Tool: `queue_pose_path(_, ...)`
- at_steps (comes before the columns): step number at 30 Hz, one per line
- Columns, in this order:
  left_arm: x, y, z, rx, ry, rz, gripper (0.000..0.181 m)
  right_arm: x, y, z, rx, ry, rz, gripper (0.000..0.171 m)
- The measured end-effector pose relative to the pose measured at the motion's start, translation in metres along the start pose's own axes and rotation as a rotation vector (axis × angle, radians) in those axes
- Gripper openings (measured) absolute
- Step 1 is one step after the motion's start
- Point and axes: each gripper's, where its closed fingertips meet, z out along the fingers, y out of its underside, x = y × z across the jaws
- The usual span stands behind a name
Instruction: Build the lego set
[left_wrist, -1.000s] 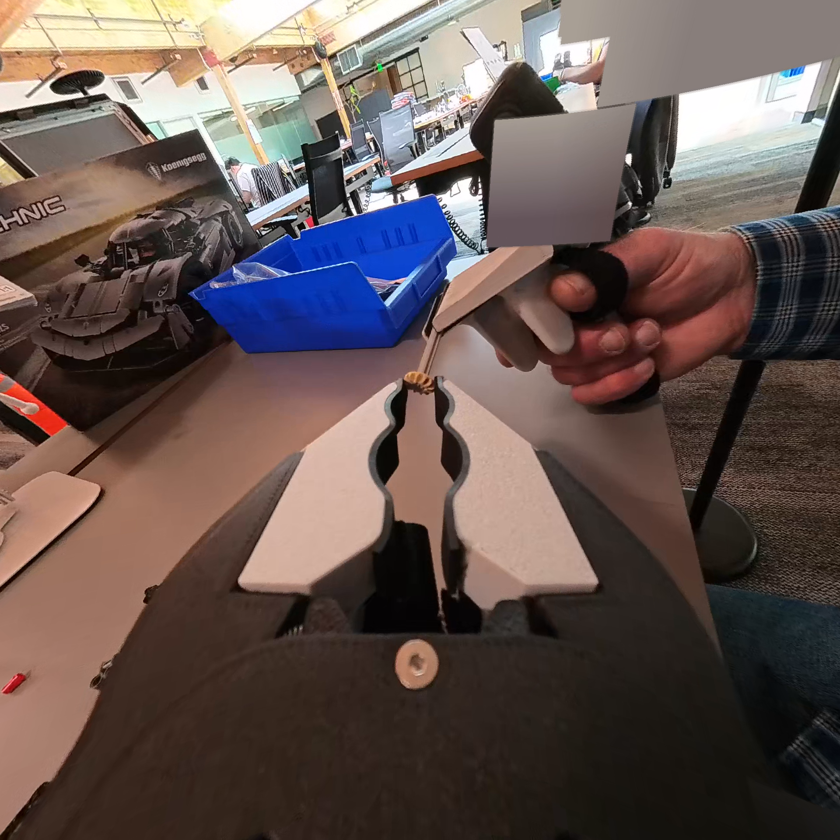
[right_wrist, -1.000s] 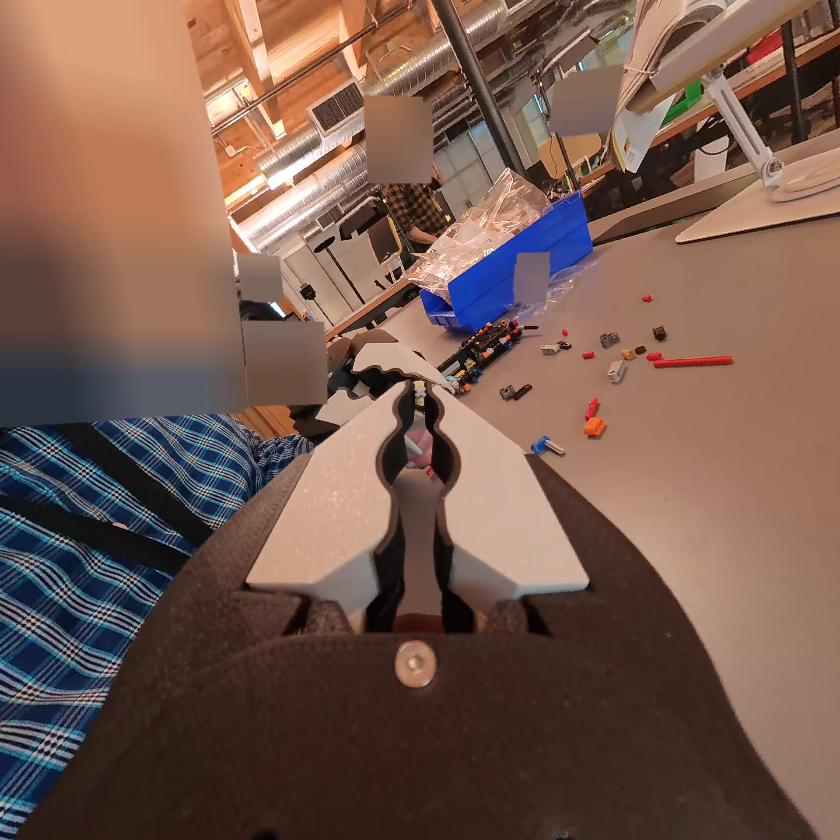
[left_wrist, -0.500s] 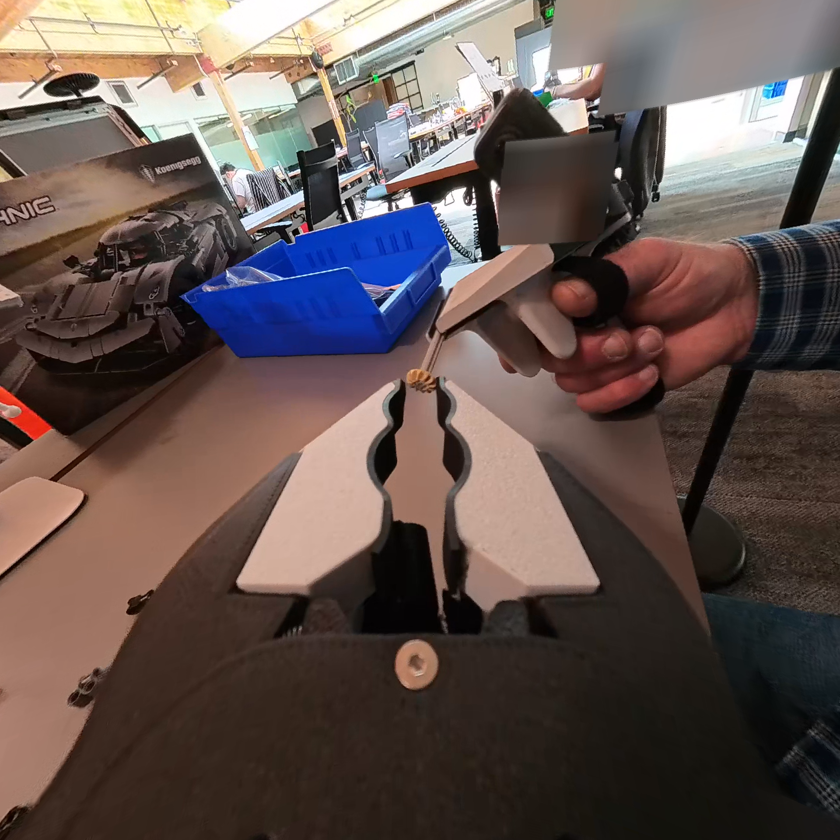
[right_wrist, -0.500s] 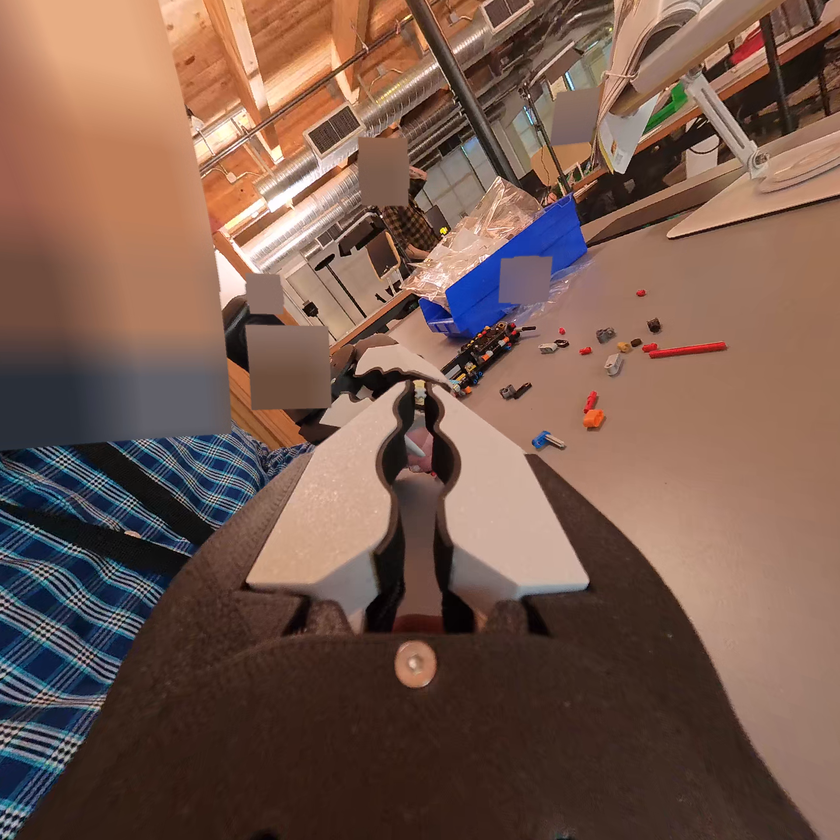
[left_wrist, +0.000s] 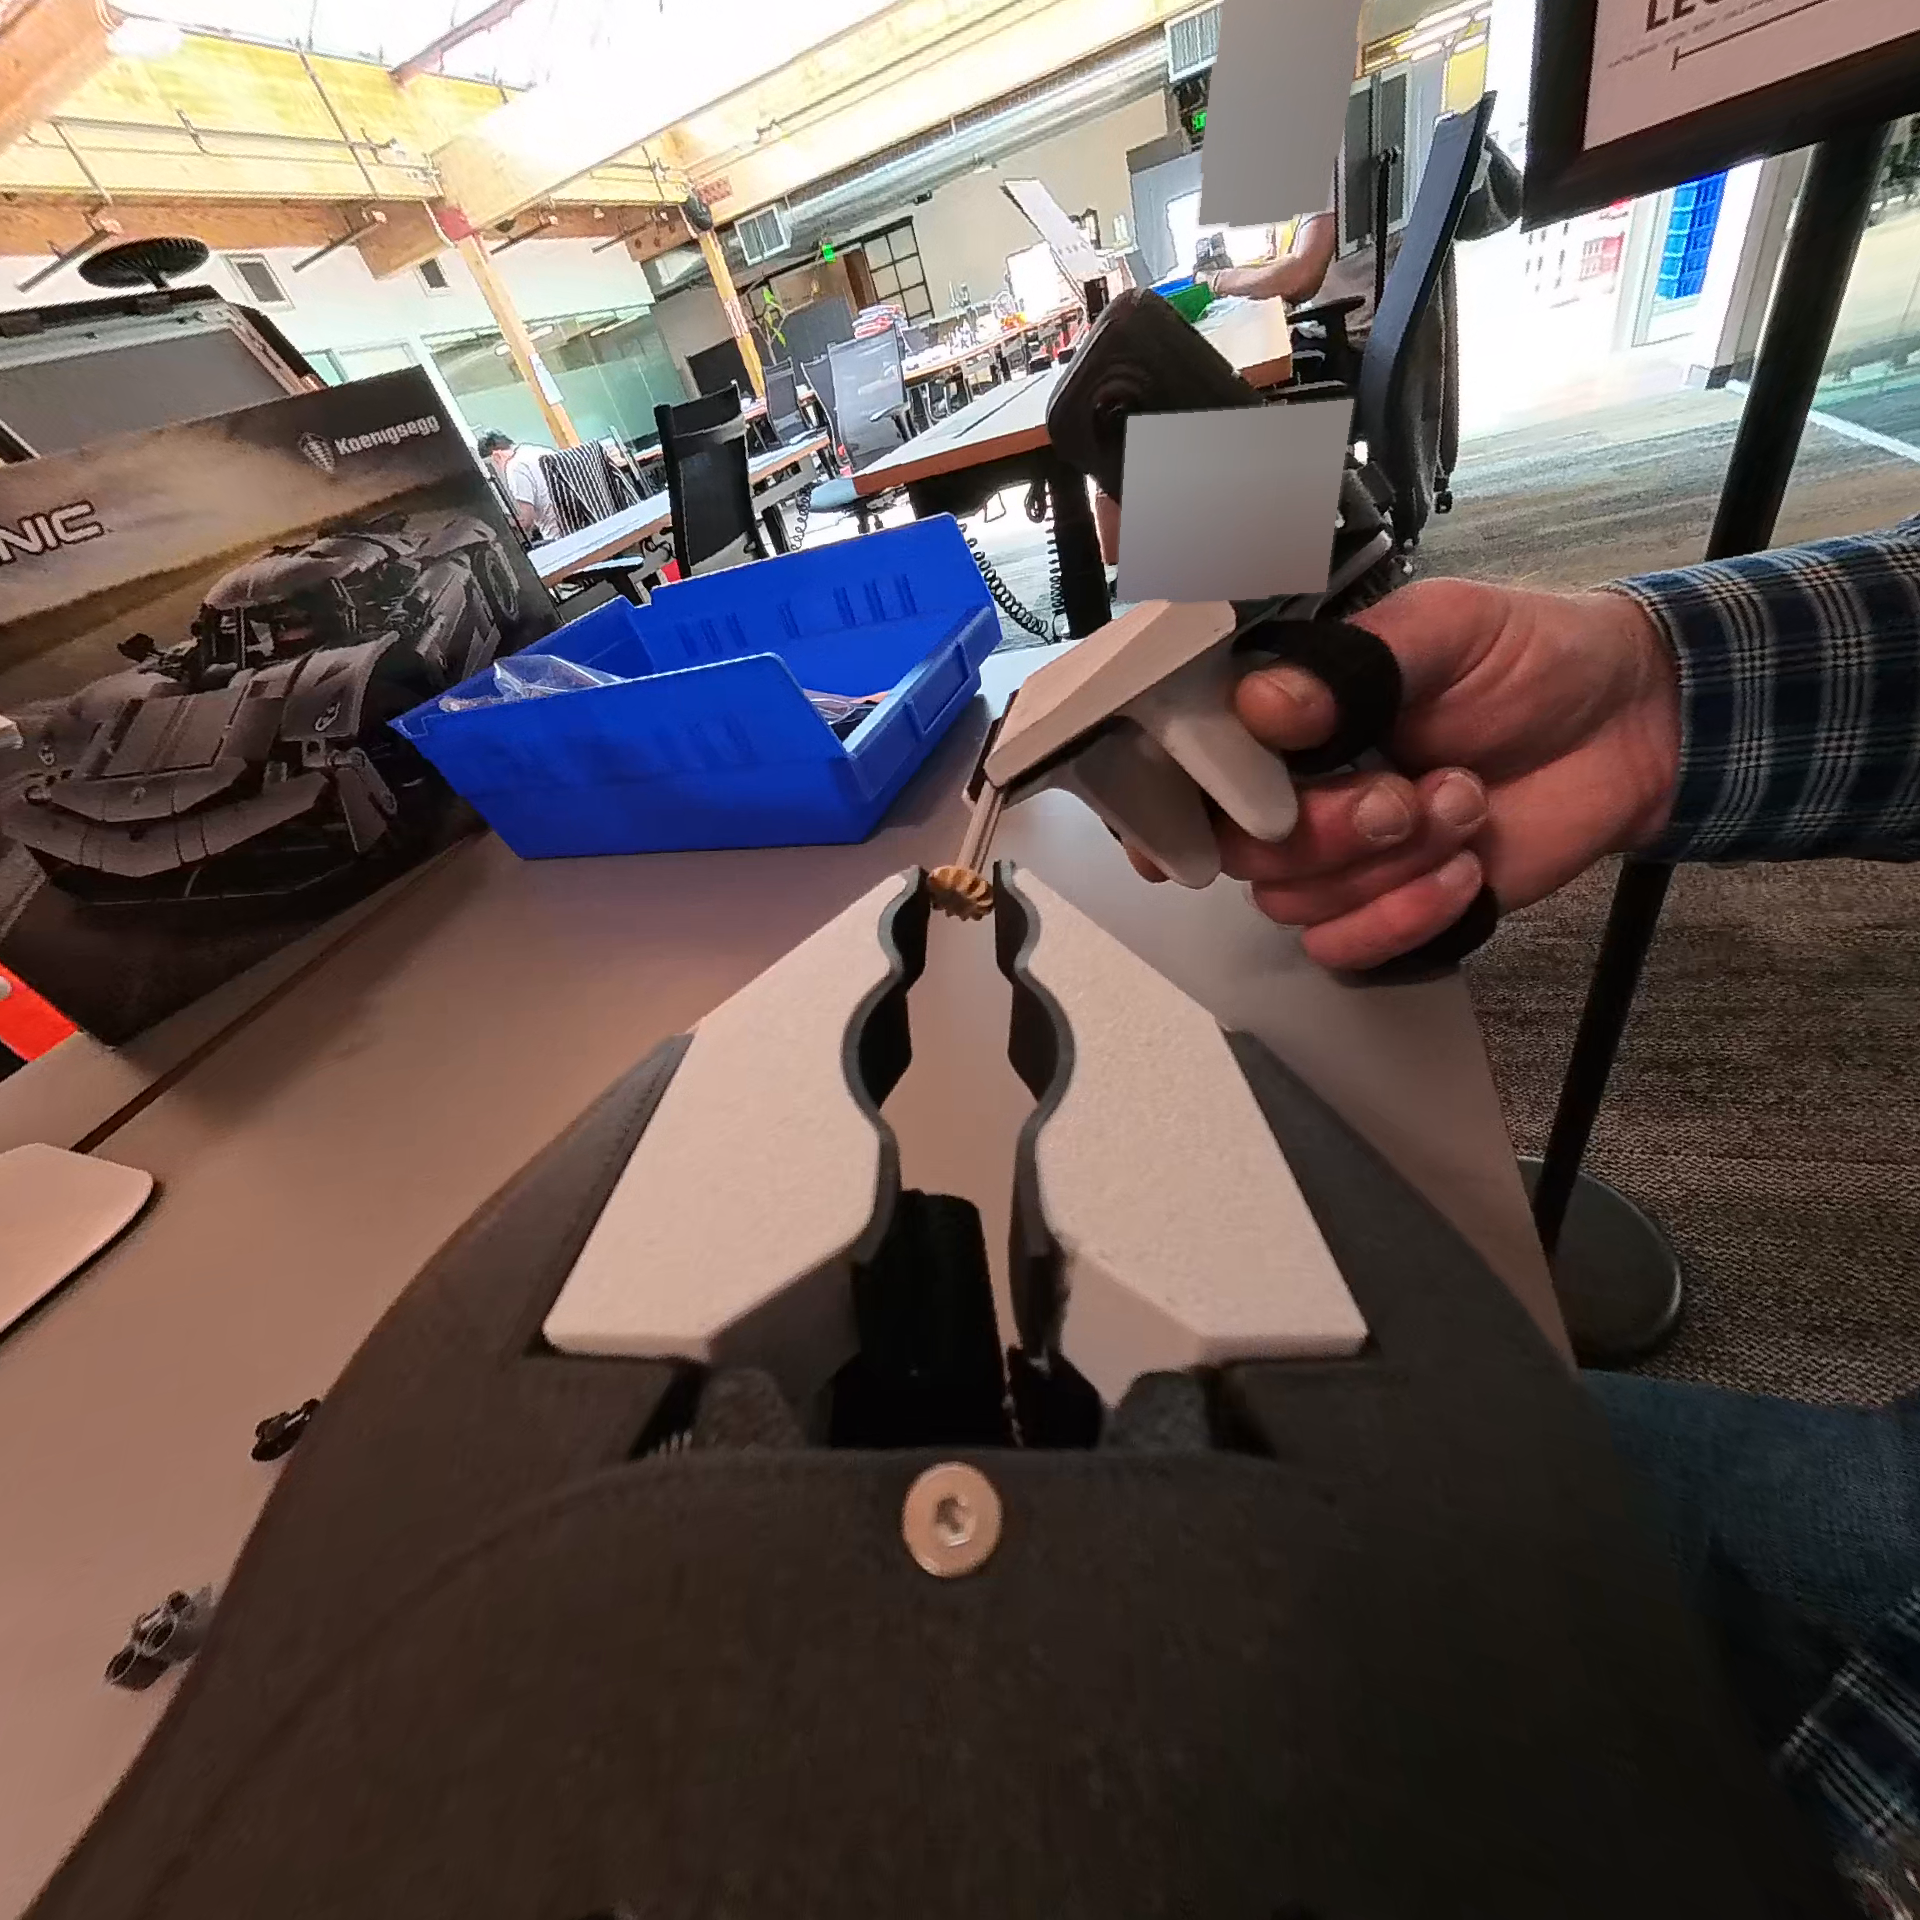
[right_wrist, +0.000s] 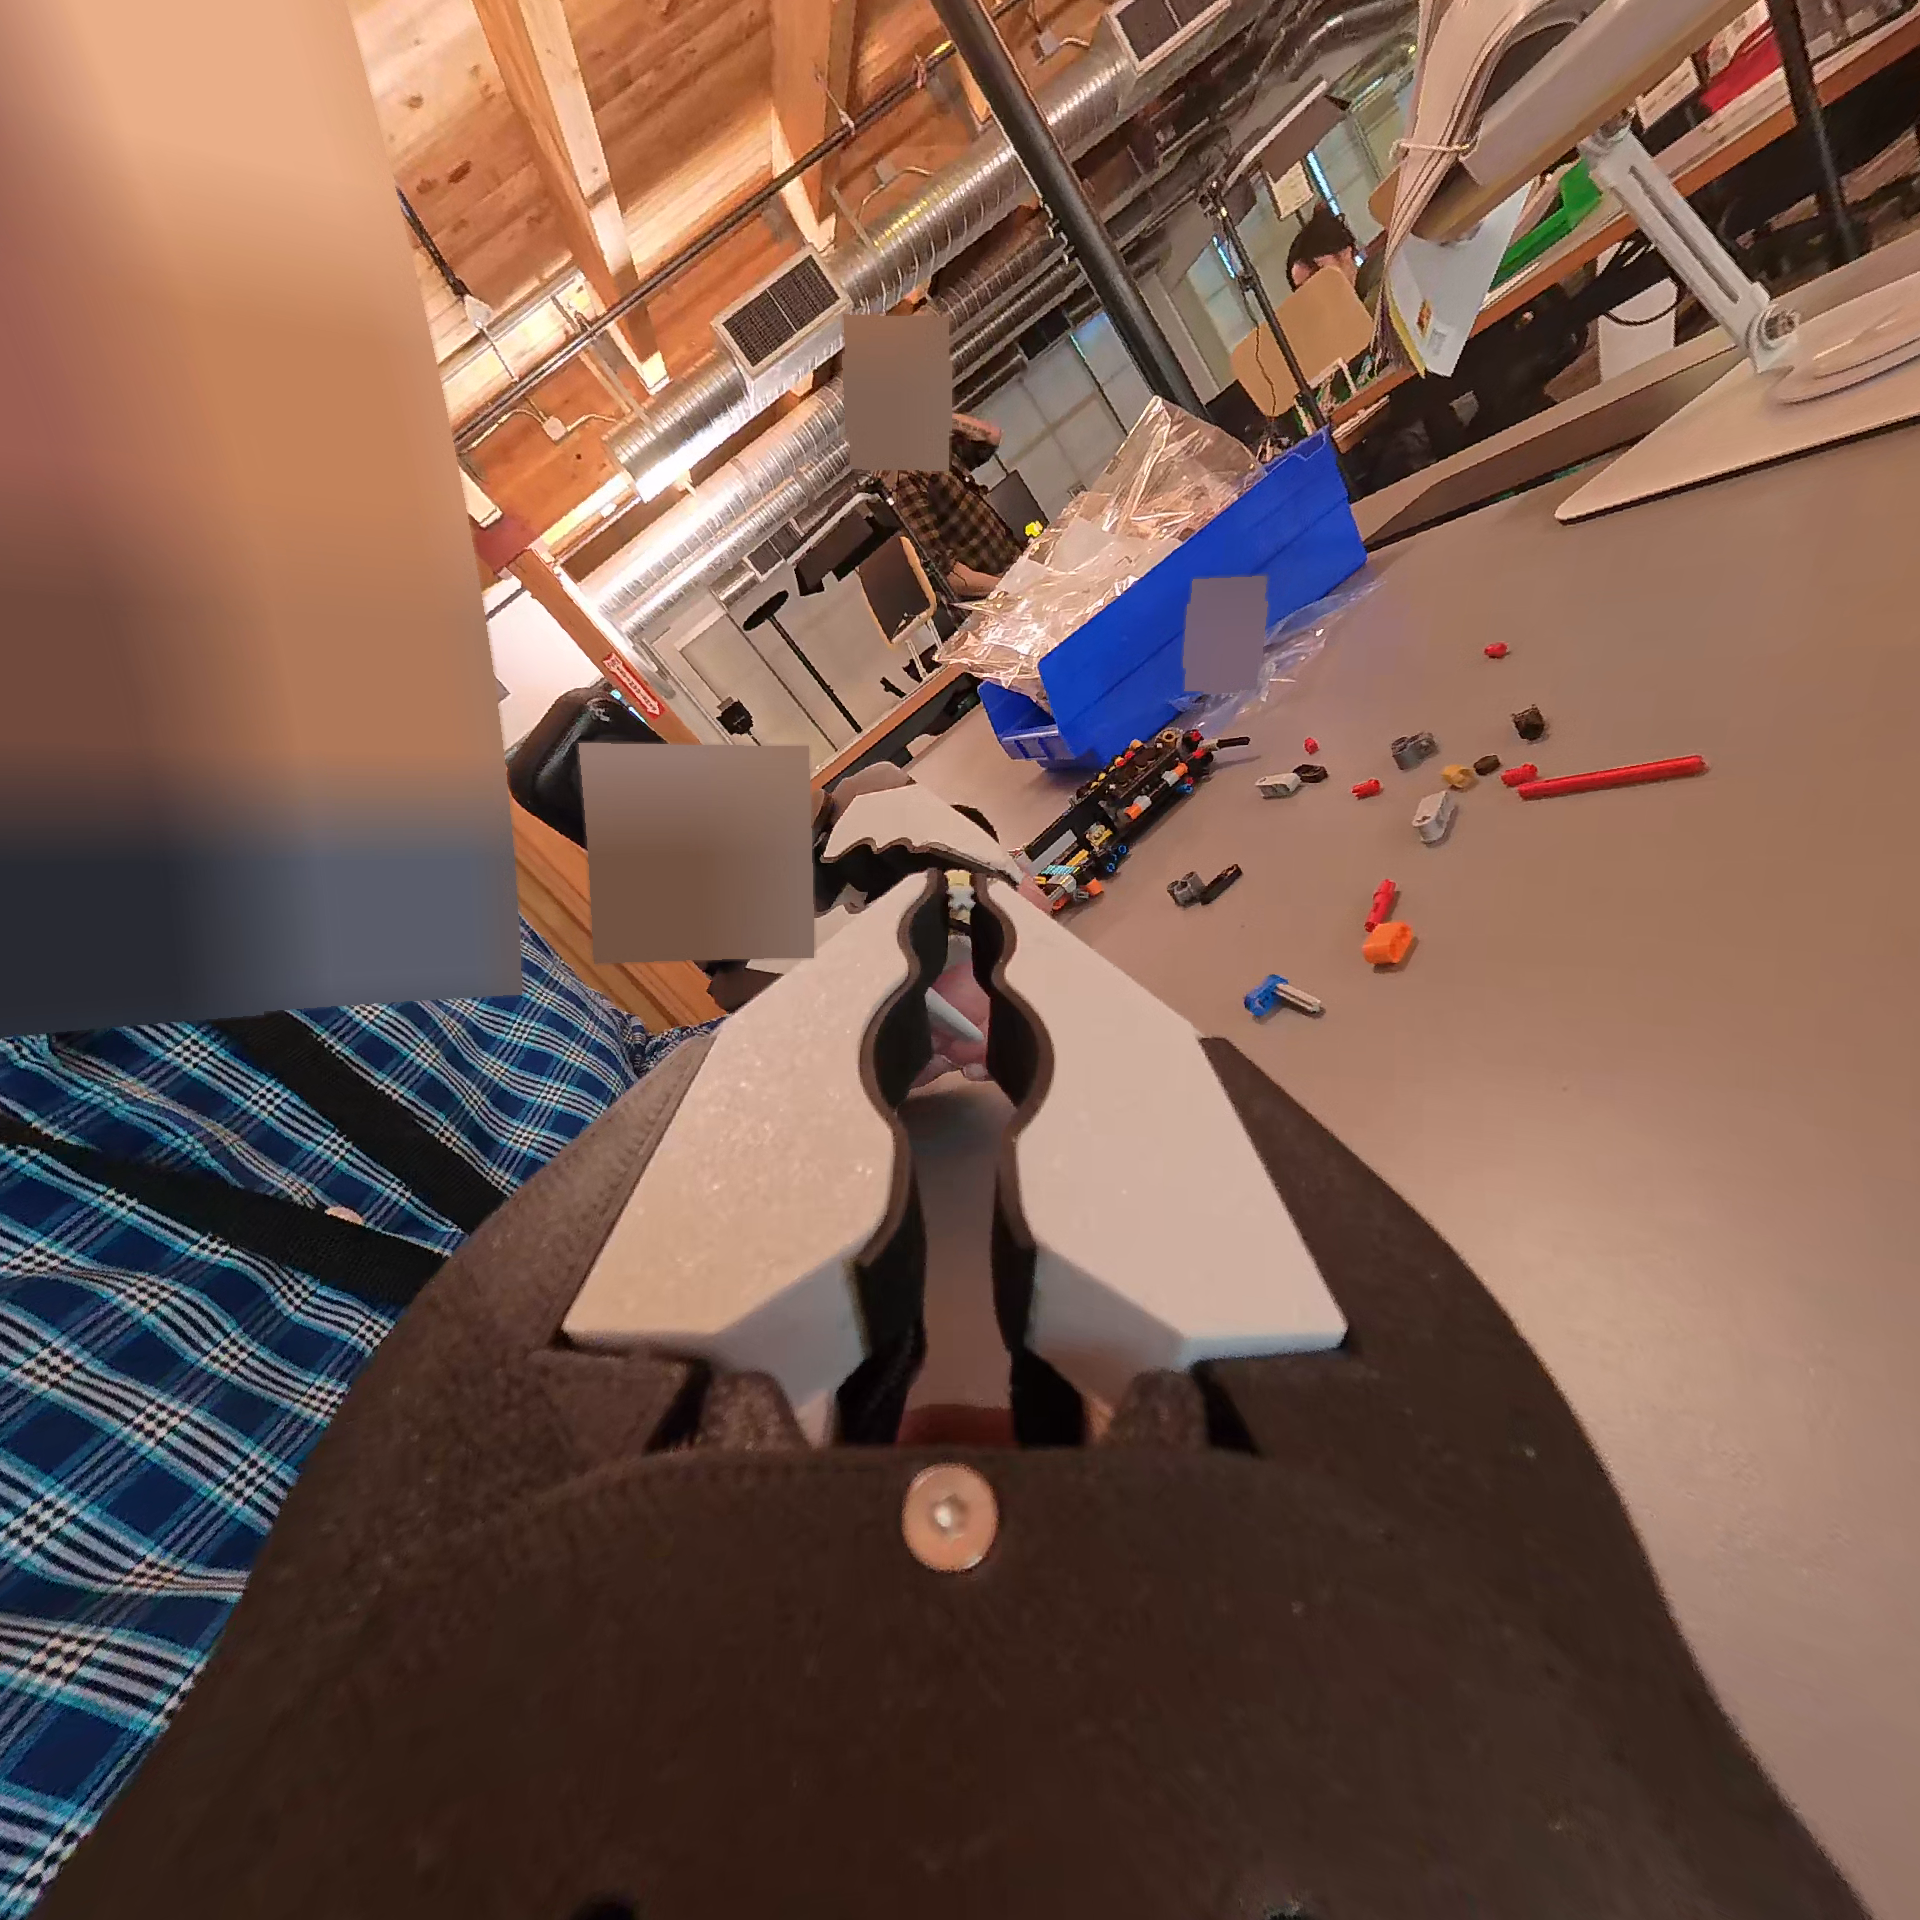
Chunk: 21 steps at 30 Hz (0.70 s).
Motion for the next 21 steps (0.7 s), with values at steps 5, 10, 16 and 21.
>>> queue_pose_path(5,0.0006,-0.0011,0.0,0.01,0.005,-0.008,0.011,-0.0011,0.0,-0.0006,0.002,-0.003,-0.001,0.001)
queue_pose_path(10,0.0028,-0.0017,0.0004,0.014,0.028,-0.033,0.017,-0.0037,0.0018,-0.0001,-0.007,-0.015,-0.005,0.001)
queue_pose_path(16,0.0046,-0.0035,0.0003,0.027,0.036,-0.027,0.011,-0.0047,0.0011,-0.0016,-0.001,-0.022,0.0,0.001)
queue_pose_path(21,0.0057,-0.0051,-0.0001,0.037,0.039,-0.026,0.011,-0.0064,0.0015,-0.0024,-0.002,-0.028,-0.004,0.0)
